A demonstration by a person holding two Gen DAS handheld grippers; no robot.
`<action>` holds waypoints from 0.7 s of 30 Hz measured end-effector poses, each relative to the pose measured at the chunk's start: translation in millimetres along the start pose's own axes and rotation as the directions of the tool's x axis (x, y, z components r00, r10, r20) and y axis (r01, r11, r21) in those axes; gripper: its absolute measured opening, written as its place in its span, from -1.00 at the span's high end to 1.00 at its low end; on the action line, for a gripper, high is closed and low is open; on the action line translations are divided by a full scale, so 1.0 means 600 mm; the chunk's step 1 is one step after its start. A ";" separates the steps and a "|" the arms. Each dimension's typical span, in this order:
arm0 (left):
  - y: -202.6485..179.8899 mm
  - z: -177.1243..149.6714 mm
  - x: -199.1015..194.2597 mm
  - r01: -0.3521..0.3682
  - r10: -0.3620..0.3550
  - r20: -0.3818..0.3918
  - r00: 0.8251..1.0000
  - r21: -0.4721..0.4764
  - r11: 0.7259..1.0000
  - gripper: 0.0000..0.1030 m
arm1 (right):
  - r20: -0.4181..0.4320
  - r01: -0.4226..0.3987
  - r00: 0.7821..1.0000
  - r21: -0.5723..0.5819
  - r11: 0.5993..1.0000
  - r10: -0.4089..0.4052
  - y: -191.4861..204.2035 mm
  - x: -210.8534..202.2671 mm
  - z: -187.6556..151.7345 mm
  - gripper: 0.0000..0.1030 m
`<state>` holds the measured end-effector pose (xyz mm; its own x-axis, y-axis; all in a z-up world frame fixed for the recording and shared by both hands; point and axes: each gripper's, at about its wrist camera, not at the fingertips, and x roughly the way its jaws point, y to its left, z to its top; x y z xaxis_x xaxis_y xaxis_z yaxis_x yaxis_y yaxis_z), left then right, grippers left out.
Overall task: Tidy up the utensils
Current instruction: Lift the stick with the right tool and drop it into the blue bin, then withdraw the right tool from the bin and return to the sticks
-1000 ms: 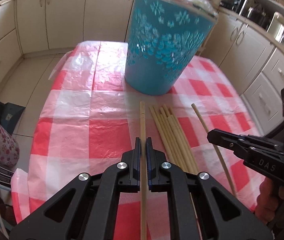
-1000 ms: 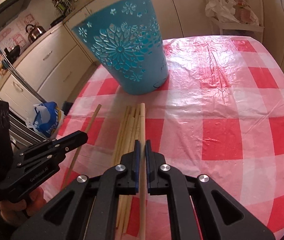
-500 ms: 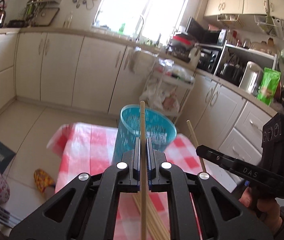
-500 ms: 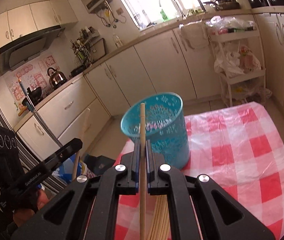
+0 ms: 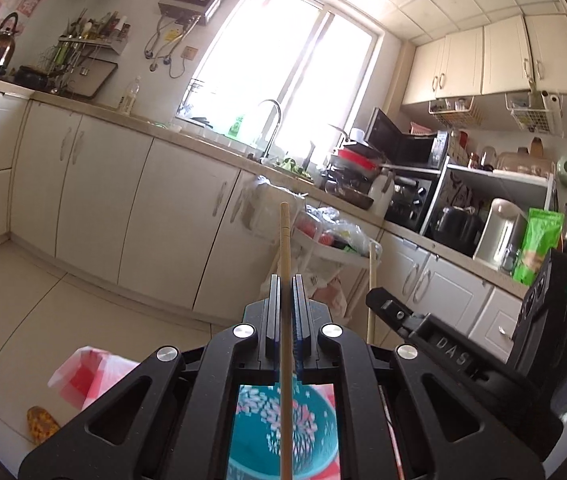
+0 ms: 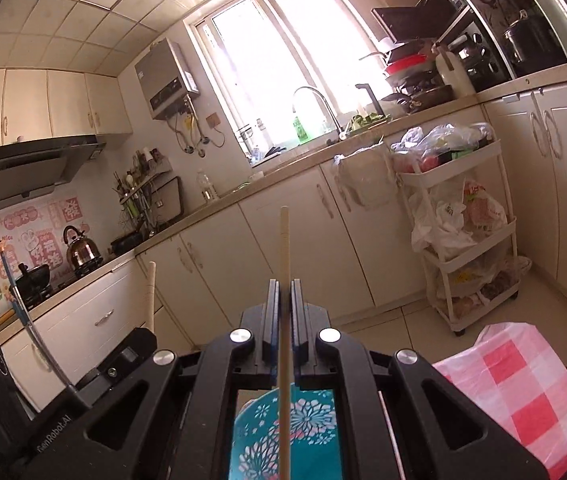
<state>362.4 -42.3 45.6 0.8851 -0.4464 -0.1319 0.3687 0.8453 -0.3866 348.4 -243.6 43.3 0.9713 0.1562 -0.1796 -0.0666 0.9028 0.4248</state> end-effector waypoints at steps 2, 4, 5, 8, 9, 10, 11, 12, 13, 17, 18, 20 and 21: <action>0.005 -0.004 0.022 -0.010 0.011 0.007 1.000 -0.005 1.000 0.90 | -0.003 0.022 1.000 -0.004 1.000 -0.022 -0.008 0.024 -0.006 0.88; 0.014 -0.015 0.044 -0.033 0.033 0.012 0.999 -0.008 0.999 0.90 | -0.026 0.040 0.999 -0.011 0.999 -0.040 -0.017 0.046 -0.020 0.88; 0.017 -0.020 0.053 -0.042 0.042 0.014 0.999 -0.005 0.999 0.90 | -0.037 0.045 0.998 -0.017 0.999 -0.045 -0.022 0.053 -0.027 0.88; 0.024 -0.038 0.078 -0.074 0.074 -0.005 0.997 0.014 0.997 0.90 | -0.067 0.049 0.996 -0.031 0.998 -0.051 -0.032 0.060 -0.051 0.88; 0.026 -0.043 0.083 -0.081 0.082 -0.012 0.997 0.023 0.996 0.90 | -0.075 0.050 0.996 -0.036 0.998 -0.052 -0.034 0.060 -0.060 0.88; 0.028 -0.049 0.088 -0.093 0.093 -0.019 0.995 0.032 0.995 0.90 | -0.086 0.052 0.995 -0.038 0.998 -0.055 -0.038 0.060 -0.067 0.88; 0.031 -0.055 0.091 -0.102 0.102 -0.024 0.994 0.037 0.994 0.90 | -0.094 0.054 0.994 -0.039 0.998 -0.058 -0.038 0.061 -0.072 0.87; 0.036 -0.060 0.094 -0.106 0.108 -0.038 0.993 0.038 0.994 0.90 | -0.107 0.056 0.992 -0.040 0.998 -0.060 -0.039 0.063 -0.077 0.87; 0.039 -0.063 0.097 -0.107 0.108 -0.056 0.993 0.035 0.994 0.90 | -0.121 0.057 0.991 -0.039 0.998 -0.061 -0.042 0.062 -0.079 0.84; 0.046 -0.076 0.085 -0.117 0.121 -0.095 0.988 0.048 0.992 0.82 | -0.131 0.067 0.989 -0.038 0.997 -0.071 -0.045 0.045 -0.078 0.54; 0.046 -0.077 0.078 -0.118 0.123 -0.102 0.987 0.049 0.992 0.73 | -0.132 0.068 0.989 -0.038 0.997 -0.073 -0.047 0.037 -0.074 0.53; 0.047 -0.079 0.055 -0.132 0.137 -0.114 0.984 0.047 0.990 0.45 | -0.136 0.082 0.987 -0.030 0.996 -0.086 -0.054 0.014 -0.070 0.46; 0.047 -0.080 0.041 -0.146 0.150 -0.119 0.981 0.043 0.988 0.17 | -0.142 0.090 0.986 -0.019 0.996 -0.092 -0.060 0.001 -0.068 0.43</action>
<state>381.2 -43.4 -12.5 0.8901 -0.3461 -0.2964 0.2474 0.9133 -0.3235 342.1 -259.6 -8.6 0.9309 0.1280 -0.3420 0.0168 0.9206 0.3902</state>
